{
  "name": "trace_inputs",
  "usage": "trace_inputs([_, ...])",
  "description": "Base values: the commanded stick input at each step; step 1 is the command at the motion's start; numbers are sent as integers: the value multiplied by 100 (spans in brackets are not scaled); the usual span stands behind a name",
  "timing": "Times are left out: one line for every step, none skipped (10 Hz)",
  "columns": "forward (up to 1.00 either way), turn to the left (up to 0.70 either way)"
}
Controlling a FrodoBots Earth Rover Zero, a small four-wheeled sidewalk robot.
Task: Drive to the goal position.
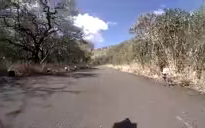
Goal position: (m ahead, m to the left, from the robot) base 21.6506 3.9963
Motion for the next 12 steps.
trace_inputs([50, 0])
trace_inputs([50, 0])
trace_inputs([50, 0])
trace_inputs([50, 0])
trace_inputs([50, 0])
trace_inputs([50, 0])
trace_inputs([50, 0])
trace_inputs([50, 0])
trace_inputs([50, 0])
trace_inputs([50, 0])
trace_inputs([50, 0])
trace_inputs([50, 0])
